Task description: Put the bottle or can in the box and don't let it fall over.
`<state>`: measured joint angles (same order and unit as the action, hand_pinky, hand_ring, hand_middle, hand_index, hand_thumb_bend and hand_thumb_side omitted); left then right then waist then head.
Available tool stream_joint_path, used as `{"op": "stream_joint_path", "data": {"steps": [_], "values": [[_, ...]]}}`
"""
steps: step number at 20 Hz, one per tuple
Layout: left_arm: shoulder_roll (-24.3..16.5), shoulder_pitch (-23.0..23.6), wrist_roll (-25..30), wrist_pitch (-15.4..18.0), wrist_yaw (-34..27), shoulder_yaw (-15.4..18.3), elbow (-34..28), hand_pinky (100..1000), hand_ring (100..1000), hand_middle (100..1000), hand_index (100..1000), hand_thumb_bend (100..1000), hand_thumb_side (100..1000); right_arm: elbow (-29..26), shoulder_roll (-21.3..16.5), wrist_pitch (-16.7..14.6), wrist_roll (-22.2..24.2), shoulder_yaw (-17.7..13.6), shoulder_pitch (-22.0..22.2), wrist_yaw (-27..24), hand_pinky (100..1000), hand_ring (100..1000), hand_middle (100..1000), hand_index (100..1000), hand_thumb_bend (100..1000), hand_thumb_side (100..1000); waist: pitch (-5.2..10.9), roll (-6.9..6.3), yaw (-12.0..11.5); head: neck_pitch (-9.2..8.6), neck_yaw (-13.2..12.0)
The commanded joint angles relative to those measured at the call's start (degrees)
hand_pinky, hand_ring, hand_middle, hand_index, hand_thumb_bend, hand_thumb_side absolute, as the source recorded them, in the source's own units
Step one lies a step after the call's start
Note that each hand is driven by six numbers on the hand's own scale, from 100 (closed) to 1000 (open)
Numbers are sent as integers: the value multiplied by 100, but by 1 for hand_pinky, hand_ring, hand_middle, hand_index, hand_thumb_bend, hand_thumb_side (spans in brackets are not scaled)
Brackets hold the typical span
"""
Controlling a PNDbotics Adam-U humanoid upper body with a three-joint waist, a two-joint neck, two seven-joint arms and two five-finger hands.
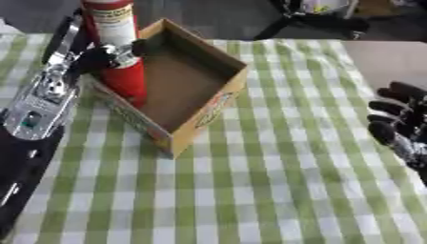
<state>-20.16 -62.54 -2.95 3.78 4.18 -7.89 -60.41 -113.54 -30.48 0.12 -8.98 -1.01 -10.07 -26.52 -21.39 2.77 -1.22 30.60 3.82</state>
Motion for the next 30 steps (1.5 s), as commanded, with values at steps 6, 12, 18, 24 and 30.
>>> {"op": "stream_joint_path", "data": {"steps": [6,12,18,24,30], "values": [[-322,77,-52,-89,-327,58,-283,830,986,823,868,899,351,-105,-98,-22,-27,-92,66,-59,792,804,797,830,594,171,256,25,-101,38,12],[-578,379,73,-210,-632,38,-649,822,981,818,865,884,332,-105,-115,-42,-67,-132,144,-76,792,804,797,830,595,173,360,39,-214,121,79],[-929,806,116,-339,-1004,42,-1324,806,969,813,861,852,278,-105,-143,-75,-113,-176,220,-76,792,805,797,831,595,175,432,34,-301,194,158],[-1383,1426,116,-553,-1421,104,-2332,782,952,805,853,826,242,-105,-201,-114,-158,-226,292,-67,793,805,797,831,600,180,506,20,-373,237,223],[-1810,2064,-30,-726,-1790,263,-3268,779,947,804,851,817,232,-105,-257,-154,-191,-266,348,-64,793,805,798,831,597,176,569,20,-433,278,236]]}}
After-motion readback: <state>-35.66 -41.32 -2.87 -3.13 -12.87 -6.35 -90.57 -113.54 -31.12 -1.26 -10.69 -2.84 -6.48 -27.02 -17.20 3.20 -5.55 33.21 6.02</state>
